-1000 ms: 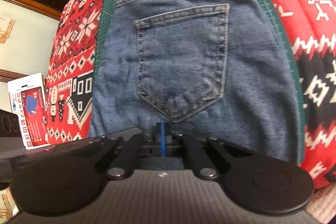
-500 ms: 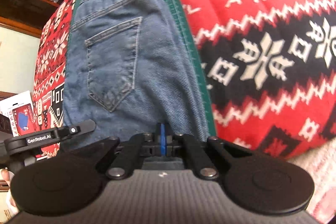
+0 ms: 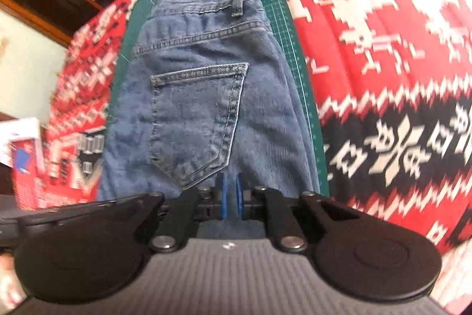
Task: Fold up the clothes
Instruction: 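Hold the hem edge with both closed tools and press it flat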
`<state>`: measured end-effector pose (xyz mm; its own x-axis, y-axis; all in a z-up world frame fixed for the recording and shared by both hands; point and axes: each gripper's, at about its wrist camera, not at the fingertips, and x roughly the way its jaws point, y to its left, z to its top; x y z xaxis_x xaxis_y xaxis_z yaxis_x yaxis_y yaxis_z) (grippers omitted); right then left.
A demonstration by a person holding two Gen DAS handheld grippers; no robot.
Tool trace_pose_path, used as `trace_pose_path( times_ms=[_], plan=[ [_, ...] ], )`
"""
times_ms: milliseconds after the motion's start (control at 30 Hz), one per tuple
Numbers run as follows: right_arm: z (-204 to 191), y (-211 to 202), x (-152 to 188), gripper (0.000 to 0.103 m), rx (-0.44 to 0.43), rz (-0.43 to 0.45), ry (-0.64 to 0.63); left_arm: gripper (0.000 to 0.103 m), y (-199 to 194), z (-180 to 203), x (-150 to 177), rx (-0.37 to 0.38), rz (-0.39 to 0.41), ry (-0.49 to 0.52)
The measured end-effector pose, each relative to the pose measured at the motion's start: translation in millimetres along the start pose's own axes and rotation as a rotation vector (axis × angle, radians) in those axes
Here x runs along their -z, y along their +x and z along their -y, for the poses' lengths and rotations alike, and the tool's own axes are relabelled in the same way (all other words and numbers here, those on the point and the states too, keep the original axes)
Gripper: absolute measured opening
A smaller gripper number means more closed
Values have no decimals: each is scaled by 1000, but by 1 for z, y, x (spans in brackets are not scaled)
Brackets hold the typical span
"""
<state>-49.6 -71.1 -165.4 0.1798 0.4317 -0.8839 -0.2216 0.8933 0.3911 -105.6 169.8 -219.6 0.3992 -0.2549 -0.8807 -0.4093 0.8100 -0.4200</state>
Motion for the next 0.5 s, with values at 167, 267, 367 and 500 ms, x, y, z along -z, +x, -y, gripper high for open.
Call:
trace_pose_path(
  times_ms=[167,267,367,500],
  plan=[
    [17,8,3,1,-9,-23,28,3,0,-6,-1,28,-4,-24],
    [37,3,7,0,-35,-16,80,3,0,-5,-1,28,-3,-22],
    [53,-1,9,0,-73,-15,129,3,0,-4,0,22,-1,-12],
    [55,-14,6,8,-45,36,139,3,-1,-3,1,18,5,-5]
  ],
)
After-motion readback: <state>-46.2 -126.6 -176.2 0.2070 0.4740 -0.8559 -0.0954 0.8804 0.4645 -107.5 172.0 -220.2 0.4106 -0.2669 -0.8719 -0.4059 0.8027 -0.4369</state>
